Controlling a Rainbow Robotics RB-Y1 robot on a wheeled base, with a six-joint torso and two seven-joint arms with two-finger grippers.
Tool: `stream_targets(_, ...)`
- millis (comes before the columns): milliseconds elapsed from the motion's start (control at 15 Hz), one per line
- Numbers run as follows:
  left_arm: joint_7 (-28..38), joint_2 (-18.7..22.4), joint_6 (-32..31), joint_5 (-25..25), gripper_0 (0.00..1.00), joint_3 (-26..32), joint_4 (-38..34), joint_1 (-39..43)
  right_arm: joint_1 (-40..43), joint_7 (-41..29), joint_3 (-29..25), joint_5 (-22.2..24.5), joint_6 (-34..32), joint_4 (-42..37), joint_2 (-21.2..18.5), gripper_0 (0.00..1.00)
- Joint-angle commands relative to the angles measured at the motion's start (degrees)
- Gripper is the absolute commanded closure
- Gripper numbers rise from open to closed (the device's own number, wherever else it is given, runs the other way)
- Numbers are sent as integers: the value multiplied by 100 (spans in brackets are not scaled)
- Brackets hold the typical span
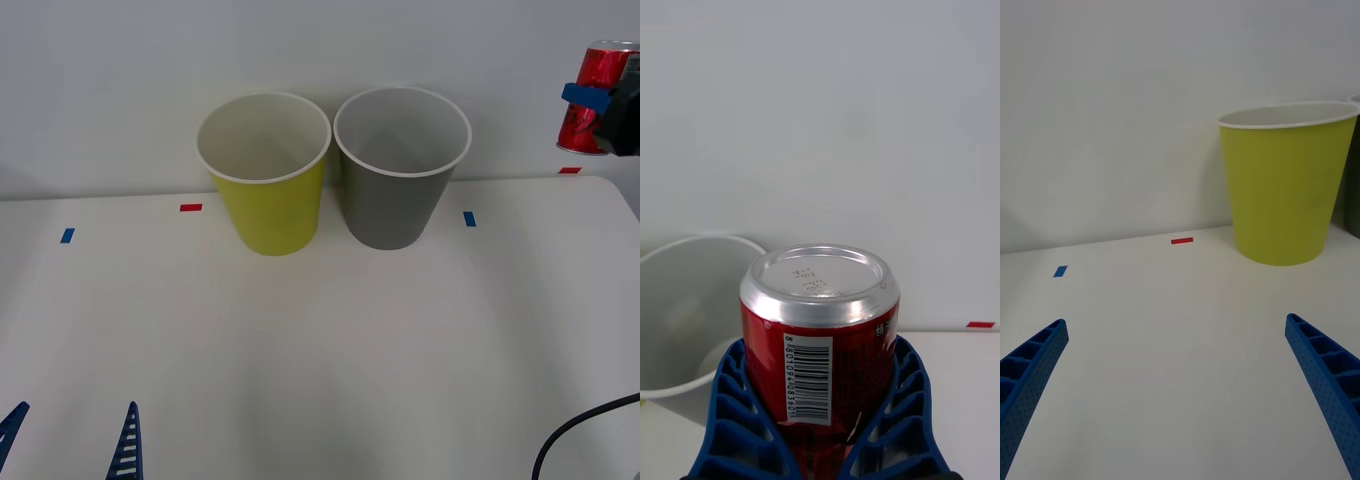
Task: Put cans in the gray bin and PET bottles in the light green bin.
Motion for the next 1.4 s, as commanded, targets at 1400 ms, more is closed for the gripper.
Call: stream_targets(1400, 0, 0, 0, 0, 0, 0, 0, 0, -497, -1516, 3069, 2054, -4825, 2525, -373, 100)
